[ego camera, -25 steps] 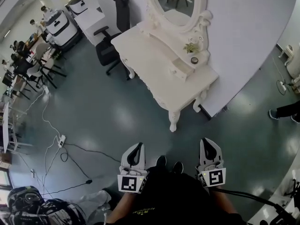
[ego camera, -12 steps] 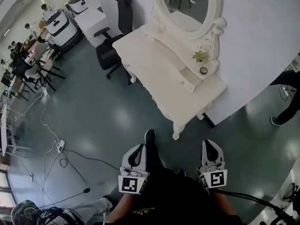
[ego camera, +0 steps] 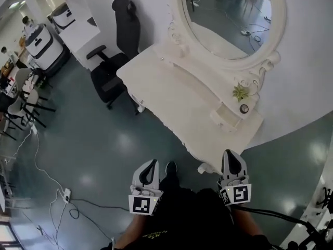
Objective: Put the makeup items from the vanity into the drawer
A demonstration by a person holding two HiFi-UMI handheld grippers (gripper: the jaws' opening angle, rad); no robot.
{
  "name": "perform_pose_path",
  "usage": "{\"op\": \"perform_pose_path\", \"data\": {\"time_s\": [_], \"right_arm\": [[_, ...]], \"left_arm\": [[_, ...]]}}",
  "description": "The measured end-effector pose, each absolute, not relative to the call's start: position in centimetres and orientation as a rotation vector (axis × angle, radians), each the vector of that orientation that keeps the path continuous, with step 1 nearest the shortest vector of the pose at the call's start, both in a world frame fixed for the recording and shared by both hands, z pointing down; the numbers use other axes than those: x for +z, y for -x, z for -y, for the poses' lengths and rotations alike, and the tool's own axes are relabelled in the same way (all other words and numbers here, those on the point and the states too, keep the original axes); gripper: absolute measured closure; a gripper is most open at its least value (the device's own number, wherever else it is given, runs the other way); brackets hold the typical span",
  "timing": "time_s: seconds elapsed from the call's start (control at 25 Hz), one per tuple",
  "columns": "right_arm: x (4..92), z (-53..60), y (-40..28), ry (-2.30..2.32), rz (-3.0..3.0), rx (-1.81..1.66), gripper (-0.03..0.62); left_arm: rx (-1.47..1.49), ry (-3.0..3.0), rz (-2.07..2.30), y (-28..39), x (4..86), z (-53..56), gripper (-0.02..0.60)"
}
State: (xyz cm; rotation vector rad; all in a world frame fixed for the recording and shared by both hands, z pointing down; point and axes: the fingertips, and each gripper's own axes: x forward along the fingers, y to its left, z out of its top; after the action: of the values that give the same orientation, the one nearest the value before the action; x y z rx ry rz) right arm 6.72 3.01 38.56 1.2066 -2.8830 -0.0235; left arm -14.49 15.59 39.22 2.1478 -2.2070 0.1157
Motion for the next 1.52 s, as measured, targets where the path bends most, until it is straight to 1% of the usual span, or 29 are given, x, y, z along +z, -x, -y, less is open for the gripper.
{"op": "perform_pose_path", "data": {"time_s": [0.12, 0.28, 0.4, 0.6, 0.72, 0.76, 0.8, 0.84, 0.88, 0.96, 1.12, 1.24, 1.52], "right_arm": [[36.2, -0.6, -3.6, -1.287, 2.859, -0.098, 0.592], [34.8, 1.6, -2.3, -1.372, 2.803, -0.138, 0.592], [35.1, 2.9, -1.1, -1.399, 2.777, -0.134, 0.592], [34.7, 3.7, 0.6, -1.418, 2.77, -0.161, 0.592], [34.4, 4.7, -0.2, -1.482, 2.749, -0.191, 0.591], [34.5, 5.3, -0.8, -1.503, 2.74, -0.188, 0.58], [34.7, 5.9, -1.5, -1.522, 2.729, -0.177, 0.523], [34.9, 6.7, -2.3, -1.542, 2.713, -0.166, 0.433], [35.1, 7.6, -3.2, -1.566, 2.687, -0.161, 0.362], [35.6, 9.8, -5.5, -1.619, 2.607, -0.155, 0.312], [36.6, 14.7, -10.3, -1.674, 2.479, -0.16, 0.29], [39.3, 18.6, -12.8, -1.582, 2.415, -0.126, 0.284], [49.4, 25.4, -13.9, -1.252, 2.293, 0.18, 0.272]], "left_arm": [[0.1, -2.189, 2.165, 18.6, 38.9, -12.9, 0.56], [0.068, -2.21, 2.109, 20.9, 39.2, -10.8, 0.56], [0.043, -2.195, 2.144, 22.9, 38.6, -9.4, 0.56], [0.046, -2.207, 2.132, 24.9, 38.3, -8.3, 0.56], [0.051, -2.246, 2.101, 24.9, 38.6, -7.3, 0.56], [0.061, -2.26, 2.085, 24.7, 38.7, -7.1, 0.56], [0.075, -2.267, 2.07, 24.5, 38.8, -6.8, 0.56], [0.088, -2.273, 2.056, 24.4, 38.8, -6.6, 0.56], [0.093, -2.284, 2.042, 24.2, 38.7, -6.4, 0.56], [0.087, -2.318, 2.01, 23.7, 38.5, -6.0, 0.56], [0.141, -2.333, 1.952, 23.0, 38.9, -5.2, 0.56], [0.206, -2.306, 1.908, 22.5, 40.4, -5.0, 0.56], [0.295, -2.268, 1.799, 21.4, 44.0, -4.2, 0.56]]}}
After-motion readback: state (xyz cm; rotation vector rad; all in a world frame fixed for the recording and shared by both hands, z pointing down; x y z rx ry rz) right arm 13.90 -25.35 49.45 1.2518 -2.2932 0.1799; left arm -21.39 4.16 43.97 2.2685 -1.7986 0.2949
